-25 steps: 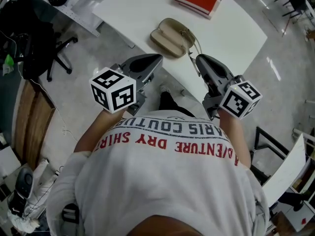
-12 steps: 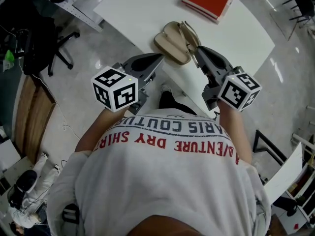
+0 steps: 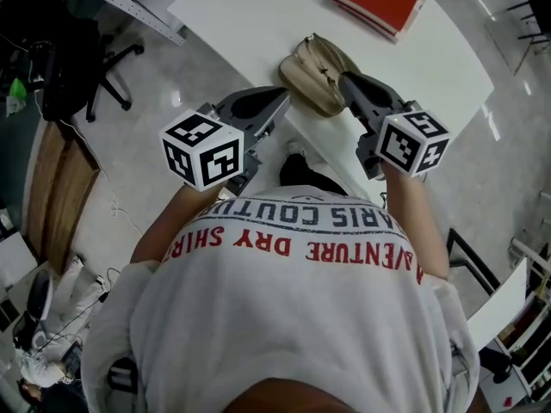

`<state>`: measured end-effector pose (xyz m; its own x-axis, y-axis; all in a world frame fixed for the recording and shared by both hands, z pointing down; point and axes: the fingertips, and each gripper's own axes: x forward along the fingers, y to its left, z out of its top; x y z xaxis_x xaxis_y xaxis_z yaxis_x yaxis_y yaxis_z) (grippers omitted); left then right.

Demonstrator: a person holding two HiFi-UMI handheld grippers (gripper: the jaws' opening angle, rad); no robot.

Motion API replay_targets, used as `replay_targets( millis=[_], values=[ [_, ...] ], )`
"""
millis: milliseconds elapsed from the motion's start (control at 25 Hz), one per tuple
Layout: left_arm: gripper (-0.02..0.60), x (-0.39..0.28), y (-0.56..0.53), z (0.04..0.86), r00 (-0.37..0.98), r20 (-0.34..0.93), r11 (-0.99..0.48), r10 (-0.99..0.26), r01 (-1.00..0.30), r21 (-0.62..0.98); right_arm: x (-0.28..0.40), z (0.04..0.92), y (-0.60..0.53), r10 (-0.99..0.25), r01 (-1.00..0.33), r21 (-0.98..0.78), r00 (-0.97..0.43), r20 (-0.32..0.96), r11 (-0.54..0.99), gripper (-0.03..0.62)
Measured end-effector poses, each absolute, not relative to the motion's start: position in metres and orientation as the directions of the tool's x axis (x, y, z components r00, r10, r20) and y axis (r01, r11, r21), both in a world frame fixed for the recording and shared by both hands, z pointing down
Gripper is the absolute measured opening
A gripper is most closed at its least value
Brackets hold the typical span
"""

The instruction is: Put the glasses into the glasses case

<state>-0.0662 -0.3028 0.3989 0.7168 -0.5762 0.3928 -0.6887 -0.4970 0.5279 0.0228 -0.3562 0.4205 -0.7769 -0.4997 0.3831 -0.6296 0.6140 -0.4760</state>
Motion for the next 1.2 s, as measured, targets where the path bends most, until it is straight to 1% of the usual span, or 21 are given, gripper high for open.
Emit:
replay_targets(
  millis=[520,1040,1200],
  values=[
    [0.029,-0.087,-0.317,0.417,0.696,0.419,-0.455,-0.584,-0.707,0.541,0.005,0.482,-0.367,-0.436,-0.661,-0.369,-0.727,0.531,0.654,0.035],
    [0.029,-0.095,-0.319,0.432,0.692,0.432,-0.433,-0.578,-0.709,0.557,0.000,0.521,-0.361,-0.406,-0.669,-0.251,-0.661,0.631,0.700,0.037],
    [0.029,-0.094,-0.319,0.432,0.689,0.435,-0.427,-0.579,-0.711,0.559,0.003,0.527,-0.361,-0.409,-0.673,-0.189,-0.623,0.667,0.715,0.037]
  ],
)
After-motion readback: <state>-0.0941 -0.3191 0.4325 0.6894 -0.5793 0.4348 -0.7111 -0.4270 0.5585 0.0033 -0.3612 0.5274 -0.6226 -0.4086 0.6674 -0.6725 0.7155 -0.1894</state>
